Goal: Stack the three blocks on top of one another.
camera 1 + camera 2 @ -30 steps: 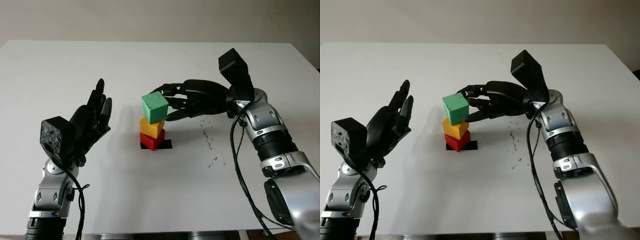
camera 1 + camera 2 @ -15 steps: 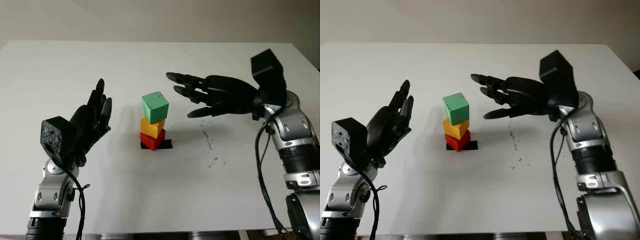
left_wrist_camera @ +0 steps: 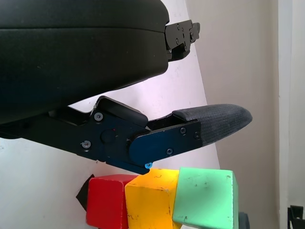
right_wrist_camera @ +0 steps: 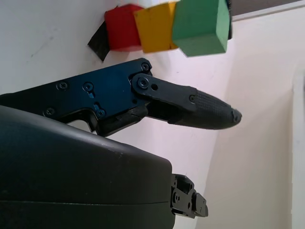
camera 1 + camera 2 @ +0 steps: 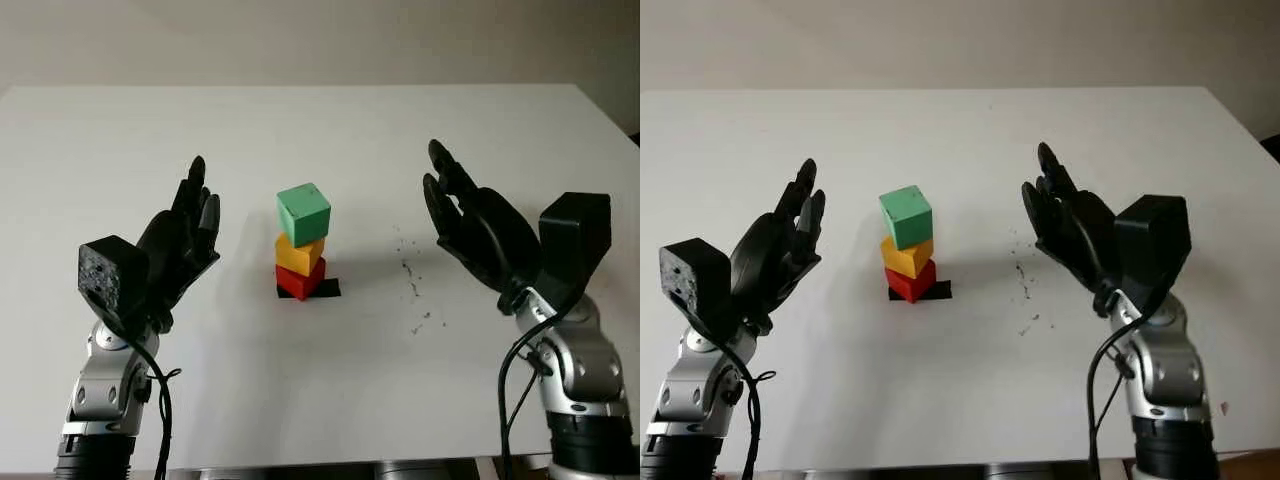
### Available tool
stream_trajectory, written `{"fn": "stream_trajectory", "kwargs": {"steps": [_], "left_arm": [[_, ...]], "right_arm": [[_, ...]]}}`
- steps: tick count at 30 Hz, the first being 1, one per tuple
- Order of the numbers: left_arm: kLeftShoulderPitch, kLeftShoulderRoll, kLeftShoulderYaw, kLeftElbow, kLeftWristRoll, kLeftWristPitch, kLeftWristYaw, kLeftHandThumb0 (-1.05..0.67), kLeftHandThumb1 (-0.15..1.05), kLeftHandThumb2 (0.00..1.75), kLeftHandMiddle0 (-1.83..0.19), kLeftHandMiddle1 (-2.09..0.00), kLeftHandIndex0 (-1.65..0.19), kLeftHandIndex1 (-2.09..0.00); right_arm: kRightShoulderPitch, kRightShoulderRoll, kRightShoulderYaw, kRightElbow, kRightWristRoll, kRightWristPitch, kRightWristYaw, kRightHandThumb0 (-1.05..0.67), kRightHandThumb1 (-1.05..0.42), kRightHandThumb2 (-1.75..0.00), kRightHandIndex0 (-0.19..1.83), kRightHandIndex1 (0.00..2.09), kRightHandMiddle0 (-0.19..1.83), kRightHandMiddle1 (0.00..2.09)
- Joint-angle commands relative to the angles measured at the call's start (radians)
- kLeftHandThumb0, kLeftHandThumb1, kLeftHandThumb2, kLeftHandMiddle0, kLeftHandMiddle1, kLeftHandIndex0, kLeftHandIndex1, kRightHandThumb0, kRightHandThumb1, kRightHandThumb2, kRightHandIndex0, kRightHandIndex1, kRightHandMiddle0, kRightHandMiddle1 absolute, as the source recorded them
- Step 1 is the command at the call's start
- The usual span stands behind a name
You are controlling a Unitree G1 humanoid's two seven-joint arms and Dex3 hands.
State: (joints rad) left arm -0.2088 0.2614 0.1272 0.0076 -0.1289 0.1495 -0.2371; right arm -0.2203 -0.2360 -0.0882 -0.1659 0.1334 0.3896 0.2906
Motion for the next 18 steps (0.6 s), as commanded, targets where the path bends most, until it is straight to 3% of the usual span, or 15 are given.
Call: {"fn": "stream_trajectory", "kwargs": {"steps": [1, 9, 18], "left_arm": [[0.004, -0.003, 0.005, 0.002, -0.007, -0.008, -0.004, -0.84, 1.05, 0.69, 0.19, 0.00, 0.19, 0.00], [0.005, -0.012, 0.008, 0.013, -0.016, -0.020, -0.002, -0.86, 1.05, 0.68, 0.19, 0.00, 0.19, 0.00], [0.025, -0.012, 0.010, -0.006, -0.028, -0.020, -0.006, -0.86, 1.05, 0.69, 0.19, 0.00, 0.19, 0.00]], "right_arm": [[0.019, 0.035, 0.007, -0.024, 0.007, -0.022, -0.028, -0.75, -1.05, -0.79, -0.19, 0.00, -0.19, 0.00], [0.051, 0.125, 0.036, -0.037, 0.013, -0.024, -0.112, -0.75, -1.05, -0.77, -0.19, 0.00, -0.19, 0.00], [0.052, 0.133, 0.056, -0.032, 0.009, -0.044, -0.124, -0.75, -1.05, -0.74, -0.19, 0.00, -0.19, 0.00]]}}
